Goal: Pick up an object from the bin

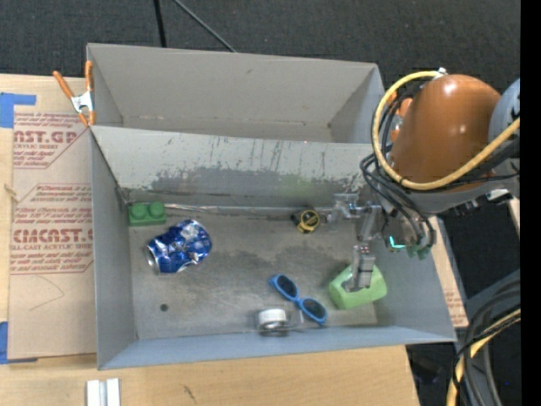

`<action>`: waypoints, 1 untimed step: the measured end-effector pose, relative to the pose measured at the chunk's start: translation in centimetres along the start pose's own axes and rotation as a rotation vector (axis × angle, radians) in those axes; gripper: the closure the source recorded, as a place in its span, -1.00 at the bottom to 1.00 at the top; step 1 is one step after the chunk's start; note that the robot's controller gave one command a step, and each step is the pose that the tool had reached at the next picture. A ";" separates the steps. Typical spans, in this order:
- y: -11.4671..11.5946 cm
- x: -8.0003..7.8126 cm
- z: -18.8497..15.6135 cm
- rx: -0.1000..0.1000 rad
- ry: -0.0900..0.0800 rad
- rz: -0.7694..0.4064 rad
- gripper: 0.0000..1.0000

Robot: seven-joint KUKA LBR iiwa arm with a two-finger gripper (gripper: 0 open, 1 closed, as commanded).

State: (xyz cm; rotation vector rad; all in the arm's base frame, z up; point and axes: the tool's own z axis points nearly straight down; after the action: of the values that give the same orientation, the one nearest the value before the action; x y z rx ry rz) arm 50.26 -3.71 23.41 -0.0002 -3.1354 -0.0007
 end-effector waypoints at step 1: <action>-5.0 1.6 16.4 0.004 -0.026 -0.245 -1.00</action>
Offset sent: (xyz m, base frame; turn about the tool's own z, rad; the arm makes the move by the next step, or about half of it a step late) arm -0.0224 -0.0504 -0.1641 -0.2474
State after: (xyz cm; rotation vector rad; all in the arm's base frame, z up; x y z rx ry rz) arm 48.56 -8.73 7.05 0.3865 -3.1378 0.0044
